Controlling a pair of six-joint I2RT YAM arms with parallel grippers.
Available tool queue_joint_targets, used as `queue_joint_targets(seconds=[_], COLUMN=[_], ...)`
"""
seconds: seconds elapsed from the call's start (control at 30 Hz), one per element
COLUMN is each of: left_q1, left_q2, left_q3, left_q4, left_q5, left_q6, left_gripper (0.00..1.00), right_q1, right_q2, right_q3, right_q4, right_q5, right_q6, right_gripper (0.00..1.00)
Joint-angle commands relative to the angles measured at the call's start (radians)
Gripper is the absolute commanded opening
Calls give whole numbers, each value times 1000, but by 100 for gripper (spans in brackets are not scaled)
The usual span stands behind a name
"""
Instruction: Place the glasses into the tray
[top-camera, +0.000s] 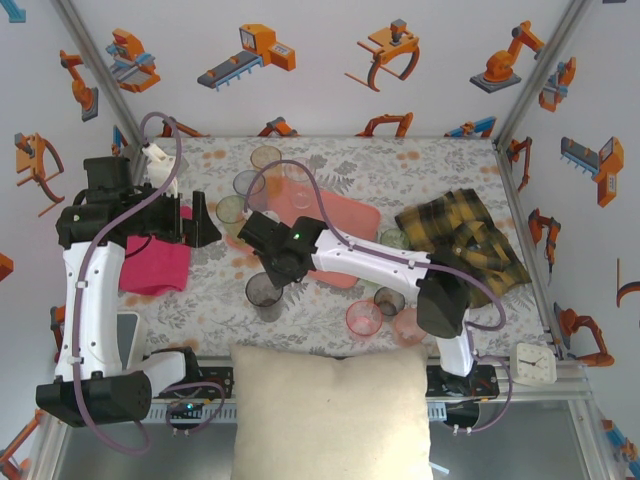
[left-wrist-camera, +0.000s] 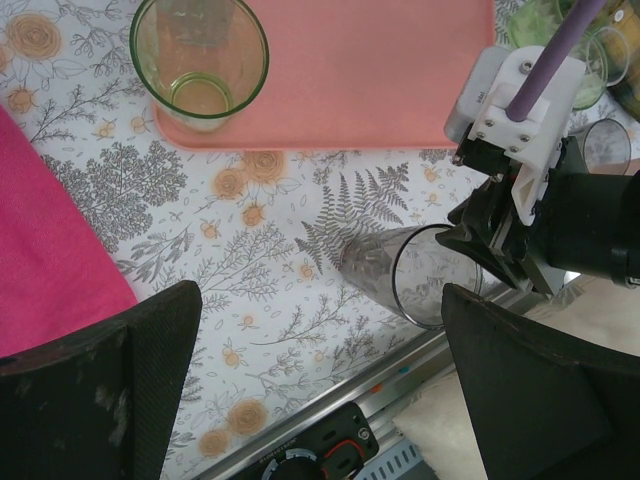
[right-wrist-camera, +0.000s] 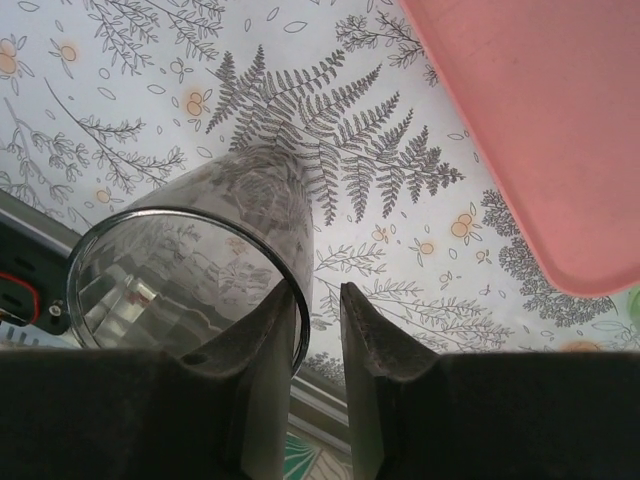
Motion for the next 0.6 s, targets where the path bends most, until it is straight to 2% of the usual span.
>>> queue_joint_targets(seconds=[0.0,0.37,0.57], left_q1=[8,10,12], left_q2=[-21,-26,-30], left_q3=[-15,-22,-19], left_q4=[14,23,22], left_q5=[17,14,11], left_q6=[-10,-12,-13], left_gripper=[97,97,97], right_q1=[8,9,7], right_q2=[8,-6,-26], right_q3=[37,37,49], right_q4=[-46,-51,-47], right_q5=[49,89,97], right_q6=[15,10,-16], right_gripper=[27,8,5])
